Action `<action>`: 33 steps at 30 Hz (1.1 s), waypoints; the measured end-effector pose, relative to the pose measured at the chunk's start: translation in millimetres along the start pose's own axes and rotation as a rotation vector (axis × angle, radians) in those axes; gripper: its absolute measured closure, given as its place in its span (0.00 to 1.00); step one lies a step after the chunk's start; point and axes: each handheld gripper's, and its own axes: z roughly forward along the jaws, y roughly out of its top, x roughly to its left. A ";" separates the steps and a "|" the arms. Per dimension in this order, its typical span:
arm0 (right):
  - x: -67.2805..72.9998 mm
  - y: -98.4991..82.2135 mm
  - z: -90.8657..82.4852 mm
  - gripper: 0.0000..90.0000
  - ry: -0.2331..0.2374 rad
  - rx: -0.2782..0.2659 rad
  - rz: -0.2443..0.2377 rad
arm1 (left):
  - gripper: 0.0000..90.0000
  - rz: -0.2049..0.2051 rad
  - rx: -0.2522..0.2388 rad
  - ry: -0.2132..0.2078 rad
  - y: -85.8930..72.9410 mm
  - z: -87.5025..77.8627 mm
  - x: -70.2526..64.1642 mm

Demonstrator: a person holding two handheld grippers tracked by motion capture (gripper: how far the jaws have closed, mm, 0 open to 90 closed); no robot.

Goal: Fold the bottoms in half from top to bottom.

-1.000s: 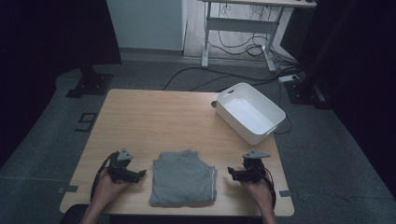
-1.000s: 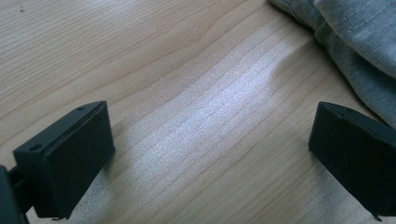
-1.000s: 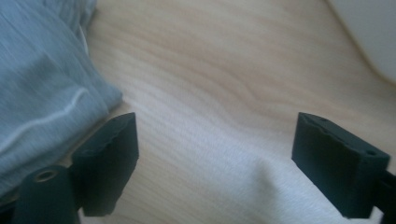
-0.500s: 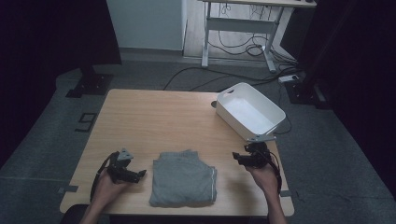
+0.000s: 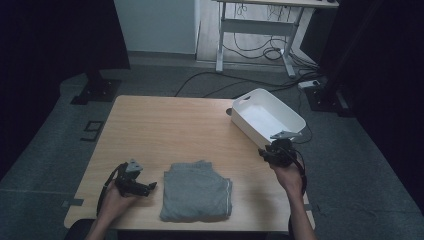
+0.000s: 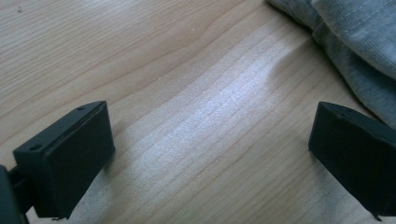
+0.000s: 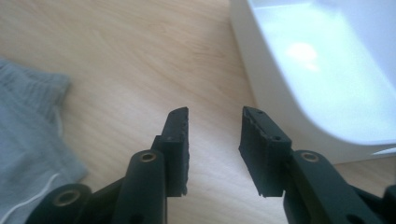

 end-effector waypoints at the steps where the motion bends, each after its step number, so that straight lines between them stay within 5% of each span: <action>1: -1.3 1.2 0.3 0.70 -0.008 0.001 0.001 | 0.00 0.001 0.000 -0.001 0.1 0.0 -0.3; 17: -33.1 16.6 30.2 0.70 -0.135 0.067 0.005 | 0.00 0.001 -0.001 -0.001 0.1 0.1 -0.5; 22: -39.9 17.4 40.1 0.69 -0.133 0.085 0.005 | 0.00 0.001 -0.001 -0.001 0.1 0.1 -0.5; 28: -42.1 15.6 47.4 0.84 -0.119 0.094 -0.004 | 0.00 0.001 -0.001 -0.001 0.0 0.1 -0.6; 33: -38.9 16.0 47.2 0.91 -0.049 0.088 -0.019 | 0.00 0.001 -0.001 -0.001 0.0 0.1 -0.6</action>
